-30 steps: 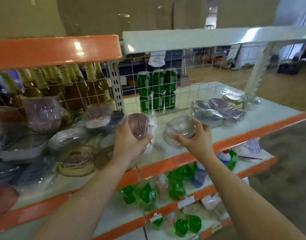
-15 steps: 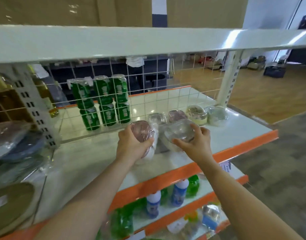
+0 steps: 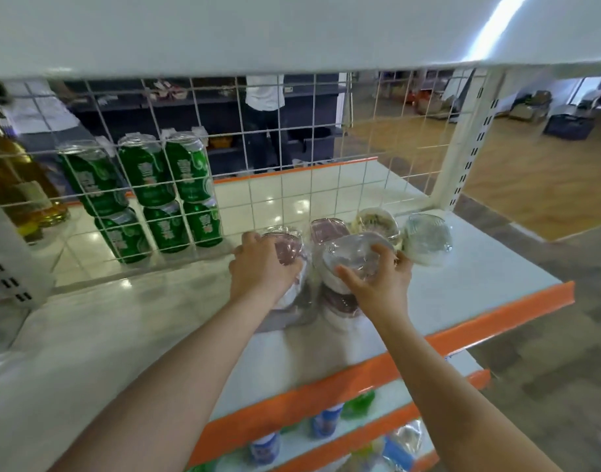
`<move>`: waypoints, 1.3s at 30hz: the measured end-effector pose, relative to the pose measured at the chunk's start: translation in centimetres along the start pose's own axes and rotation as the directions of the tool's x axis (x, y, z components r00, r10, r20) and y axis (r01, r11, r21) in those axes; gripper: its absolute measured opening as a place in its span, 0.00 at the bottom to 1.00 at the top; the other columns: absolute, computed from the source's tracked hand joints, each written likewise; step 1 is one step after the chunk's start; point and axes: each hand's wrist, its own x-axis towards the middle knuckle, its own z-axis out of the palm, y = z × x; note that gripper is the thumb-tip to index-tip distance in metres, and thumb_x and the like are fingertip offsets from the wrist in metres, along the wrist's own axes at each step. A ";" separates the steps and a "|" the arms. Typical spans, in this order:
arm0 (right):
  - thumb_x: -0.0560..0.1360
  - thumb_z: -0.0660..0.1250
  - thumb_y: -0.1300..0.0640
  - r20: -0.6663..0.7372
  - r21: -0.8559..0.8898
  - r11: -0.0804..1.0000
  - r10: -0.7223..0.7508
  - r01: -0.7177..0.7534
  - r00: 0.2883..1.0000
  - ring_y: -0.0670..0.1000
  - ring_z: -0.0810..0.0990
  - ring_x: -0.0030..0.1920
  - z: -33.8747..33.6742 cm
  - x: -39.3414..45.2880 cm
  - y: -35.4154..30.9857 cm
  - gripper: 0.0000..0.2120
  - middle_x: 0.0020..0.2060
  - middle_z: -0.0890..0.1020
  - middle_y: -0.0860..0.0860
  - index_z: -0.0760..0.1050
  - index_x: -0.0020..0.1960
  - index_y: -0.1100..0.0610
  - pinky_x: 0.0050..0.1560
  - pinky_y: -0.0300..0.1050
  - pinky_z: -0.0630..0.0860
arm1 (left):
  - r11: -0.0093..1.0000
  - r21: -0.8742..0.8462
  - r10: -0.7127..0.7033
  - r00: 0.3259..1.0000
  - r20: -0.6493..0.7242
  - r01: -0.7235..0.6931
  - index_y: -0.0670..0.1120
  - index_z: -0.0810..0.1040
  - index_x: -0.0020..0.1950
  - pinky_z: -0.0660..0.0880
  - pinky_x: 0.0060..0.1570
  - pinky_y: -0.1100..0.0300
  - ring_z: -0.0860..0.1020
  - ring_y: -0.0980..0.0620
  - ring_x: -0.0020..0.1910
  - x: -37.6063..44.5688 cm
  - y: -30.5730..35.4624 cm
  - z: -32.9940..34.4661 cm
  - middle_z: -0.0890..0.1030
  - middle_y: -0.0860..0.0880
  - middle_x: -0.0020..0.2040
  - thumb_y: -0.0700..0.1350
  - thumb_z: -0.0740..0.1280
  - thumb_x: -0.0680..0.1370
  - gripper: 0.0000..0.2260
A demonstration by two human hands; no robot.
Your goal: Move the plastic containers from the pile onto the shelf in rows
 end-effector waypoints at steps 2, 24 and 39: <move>0.67 0.76 0.47 0.003 -0.011 1.000 0.006 -0.006 1.000 0.59 0.61 0.70 0.2 0.6 0.0 0.35 0.69 0.59 0.60 0.66 0.68 0.56 0.69 0.50 0.64 | 1.000 -0.009 0.018 1.000 -0.012 -0.018 0.47 0.76 0.59 0.69 0.61 0.52 0.71 0.45 0.61 0.7 0.4 0.4 0.70 0.46 0.62 0.57 0.68 0.74 0.19; 0.75 0.67 0.50 0.132 -0.213 0.967 -0.115 0.142 0.985 0.59 0.64 0.67 1.6 -5.7 -7.2 0.22 0.66 0.69 0.58 0.71 0.66 0.57 0.63 0.48 0.61 | 0.986 -0.039 0.159 0.986 -0.046 -0.161 0.46 0.66 0.71 0.67 0.63 0.52 0.67 0.44 0.67 -6.4 -6.1 -6.2 0.67 0.44 0.69 0.52 0.62 0.79 0.22; 0.78 0.64 0.52 0.315 -0.019 0.971 -0.222 0.240 0.923 0.56 0.72 0.61 13.2 -26.3 -20.5 0.17 0.60 0.73 0.57 0.72 0.63 0.59 0.55 0.44 0.68 | 0.996 0.092 -0.008 0.997 -0.072 0.014 0.47 0.68 0.69 0.67 0.62 0.56 0.70 0.47 0.66 -19.9 -27.3 -21.5 0.71 0.46 0.67 0.47 0.62 0.79 0.19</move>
